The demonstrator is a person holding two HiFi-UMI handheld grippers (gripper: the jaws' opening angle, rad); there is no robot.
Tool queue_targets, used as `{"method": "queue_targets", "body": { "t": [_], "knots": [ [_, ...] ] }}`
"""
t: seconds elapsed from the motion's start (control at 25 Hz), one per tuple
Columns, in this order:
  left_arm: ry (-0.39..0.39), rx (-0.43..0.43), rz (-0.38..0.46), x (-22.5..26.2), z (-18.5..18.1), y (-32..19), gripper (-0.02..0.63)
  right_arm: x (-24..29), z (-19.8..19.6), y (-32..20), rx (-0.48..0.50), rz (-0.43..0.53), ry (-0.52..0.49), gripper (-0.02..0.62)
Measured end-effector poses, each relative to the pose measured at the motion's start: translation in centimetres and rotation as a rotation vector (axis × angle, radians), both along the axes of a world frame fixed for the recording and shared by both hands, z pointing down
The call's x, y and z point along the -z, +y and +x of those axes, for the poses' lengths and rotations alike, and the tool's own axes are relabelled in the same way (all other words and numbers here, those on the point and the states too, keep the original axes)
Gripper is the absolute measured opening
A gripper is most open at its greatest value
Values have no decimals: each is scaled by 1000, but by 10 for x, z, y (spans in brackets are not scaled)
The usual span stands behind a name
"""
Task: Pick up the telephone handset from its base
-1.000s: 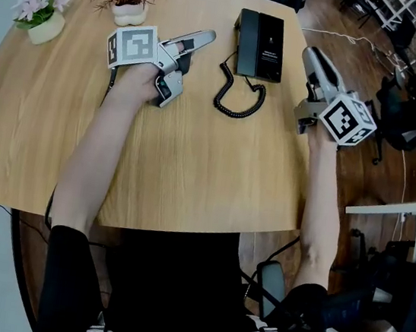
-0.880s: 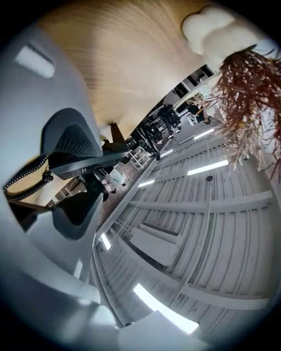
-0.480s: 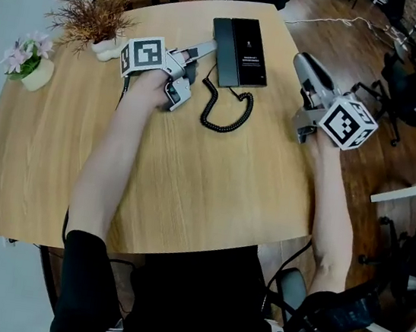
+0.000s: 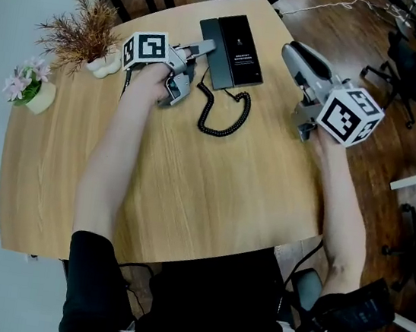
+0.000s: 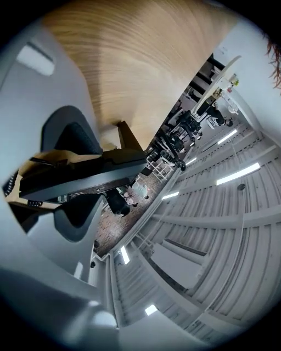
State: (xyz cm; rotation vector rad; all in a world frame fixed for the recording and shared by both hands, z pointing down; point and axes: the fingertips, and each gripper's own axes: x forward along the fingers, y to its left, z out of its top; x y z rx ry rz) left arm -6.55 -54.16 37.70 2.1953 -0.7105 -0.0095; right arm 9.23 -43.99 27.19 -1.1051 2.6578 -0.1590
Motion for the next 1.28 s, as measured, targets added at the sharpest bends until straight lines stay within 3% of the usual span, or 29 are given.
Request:
{"method": "queue_targets", "body": {
  "t": [0.28,0.32,0.4,0.68,0.8,1.04,1.28],
  "knots": [
    [-20,-14,-14,-3,2,-2,213,-2,2,0,-2,-11,-3,86],
    [-26,-24,-15,-4,2,0,207,-2,1,0,1,-9,-1,86],
    [-37,-52,-18,-5,3,4,132,-1,2,-1,-2,-10,2,86],
    [-60,-58,-16,-7,8,4,127,-2,5,-3,-16,-17,1,86],
    [6,-48,-35,-5,7,6,103,-4,7,-3,-37,-25,10,86],
    [241,-18,-57,13,6,18,81,-12,1,-7,-46,-24,60,86],
    [425,-21,-3,53,2,53,80,-13,6,-5,-71,8,126,79]
  ]
}}
